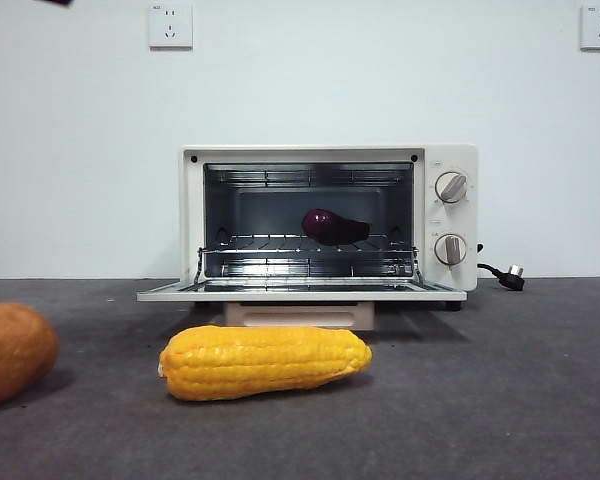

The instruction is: Take the eggplant from the table,put the eggplant in the oven

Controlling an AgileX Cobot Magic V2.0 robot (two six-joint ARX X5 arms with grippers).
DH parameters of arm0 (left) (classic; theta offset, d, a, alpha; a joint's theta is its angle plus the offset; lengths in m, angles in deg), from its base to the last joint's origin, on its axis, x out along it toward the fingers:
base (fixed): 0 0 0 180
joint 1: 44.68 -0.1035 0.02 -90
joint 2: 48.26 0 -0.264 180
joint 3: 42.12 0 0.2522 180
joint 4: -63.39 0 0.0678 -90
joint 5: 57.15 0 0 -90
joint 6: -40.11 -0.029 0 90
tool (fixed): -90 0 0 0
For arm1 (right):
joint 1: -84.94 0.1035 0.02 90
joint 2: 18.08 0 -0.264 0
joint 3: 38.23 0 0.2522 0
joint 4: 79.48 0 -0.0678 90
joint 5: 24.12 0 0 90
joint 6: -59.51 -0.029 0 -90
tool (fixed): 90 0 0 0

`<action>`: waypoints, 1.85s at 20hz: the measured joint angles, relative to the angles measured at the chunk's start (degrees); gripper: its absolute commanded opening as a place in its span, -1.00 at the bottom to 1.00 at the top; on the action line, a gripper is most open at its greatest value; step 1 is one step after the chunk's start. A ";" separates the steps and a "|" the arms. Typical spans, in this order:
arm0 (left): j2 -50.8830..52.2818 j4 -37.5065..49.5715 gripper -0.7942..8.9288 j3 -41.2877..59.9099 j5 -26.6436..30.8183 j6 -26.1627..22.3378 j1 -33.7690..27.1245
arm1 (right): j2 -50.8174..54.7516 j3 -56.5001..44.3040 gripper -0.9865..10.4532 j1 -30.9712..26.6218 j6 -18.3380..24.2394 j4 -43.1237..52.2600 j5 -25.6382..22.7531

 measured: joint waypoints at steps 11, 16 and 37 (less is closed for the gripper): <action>-24.76 12.79 -0.85 0.00 0.57 0.13 -4.28 | 11.58 0.00 -0.85 0.00 -2.51 -4.76 0.00; -34.60 17.51 -0.85 0.00 -3.87 1.07 -5.60 | 12.96 0.09 -0.85 0.00 -4.85 -4.76 0.00; -49.68 29.33 -0.85 0.00 -6.51 4.50 -5.92 | 12.98 0.09 -0.85 0.00 -8.68 -4.76 0.48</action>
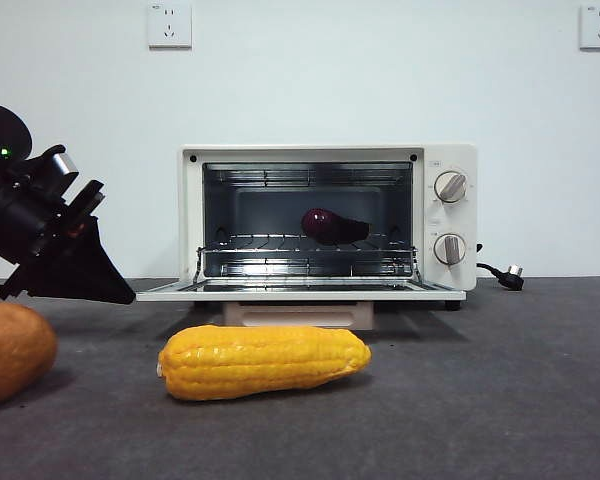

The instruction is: Take the eggplant from the table,put the eggplant in the oven

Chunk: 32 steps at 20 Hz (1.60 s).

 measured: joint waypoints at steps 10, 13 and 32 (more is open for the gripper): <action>-0.79 0.46 -0.85 0.00 -0.24 0.07 0.81 | 0.00 0.00 -0.85 0.00 -0.02 0.00 0.00; -3.19 0.81 -0.85 0.00 -1.22 0.44 1.27 | 0.00 0.00 -0.85 0.00 -0.02 0.00 0.00; -6.08 17.79 -0.85 0.20 -17.35 12.83 1.64 | 0.02 0.00 -0.85 0.00 -0.20 0.00 -1.03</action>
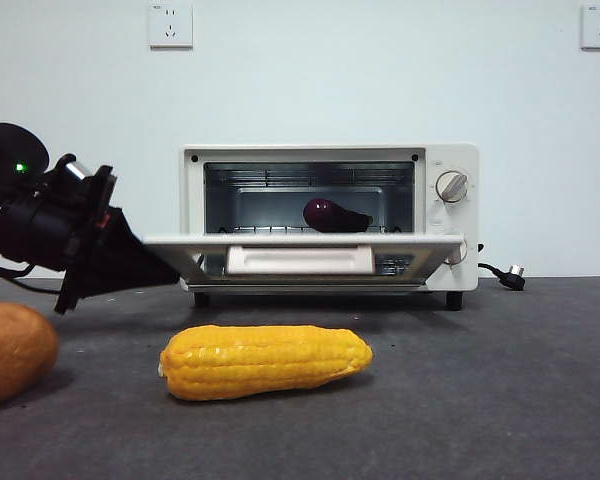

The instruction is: Take the eggplant from the table,put the eggplant in the oven

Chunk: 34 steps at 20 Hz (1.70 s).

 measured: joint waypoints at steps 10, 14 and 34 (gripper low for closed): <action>0.00 13.00 -0.85 -4.63 0.94 11.93 0.15 | 0.00 0.00 -0.85 0.00 0.02 0.00 -0.07; 0.00 13.40 -0.85 -10.82 5.95 12.52 0.44 | 0.00 0.00 -0.85 0.00 0.00 0.00 -0.07; 16.17 -17.14 -0.85 -16.98 13.57 1.99 2.14 | 0.00 0.00 -0.83 0.00 0.04 0.00 -1.20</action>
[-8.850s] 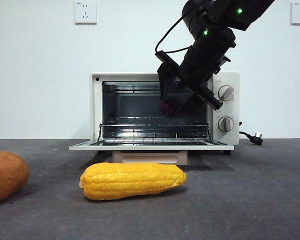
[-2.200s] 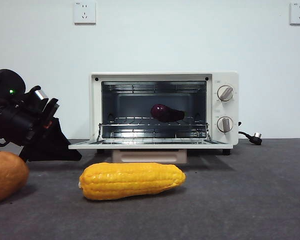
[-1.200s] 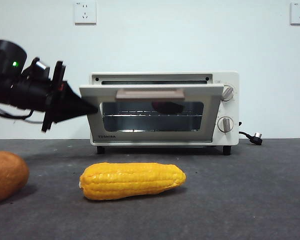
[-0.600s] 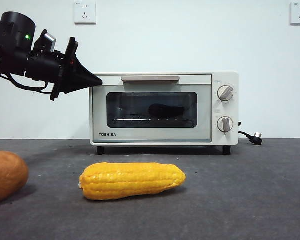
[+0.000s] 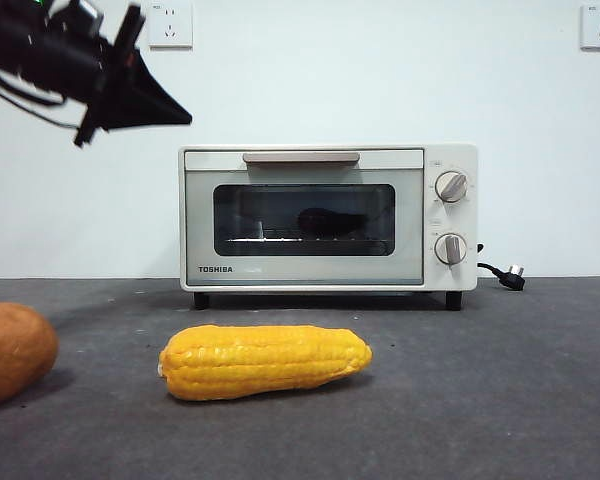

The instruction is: Take the eggplant from the table,put the eggplant in the oven

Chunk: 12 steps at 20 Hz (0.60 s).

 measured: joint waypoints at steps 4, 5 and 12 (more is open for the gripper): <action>10.62 -12.00 -0.85 0.00 11.69 -4.66 2.56 | -0.02 0.00 -0.83 0.00 0.00 0.00 -2.34; 13.70 -14.84 -0.85 0.00 15.82 -5.51 3.50 | -0.02 0.00 -0.83 0.00 0.00 0.00 -2.36; 31.71 -28.02 -0.85 0.00 28.55 -8.09 9.03 | -0.02 0.00 -0.83 0.00 0.00 0.00 -2.75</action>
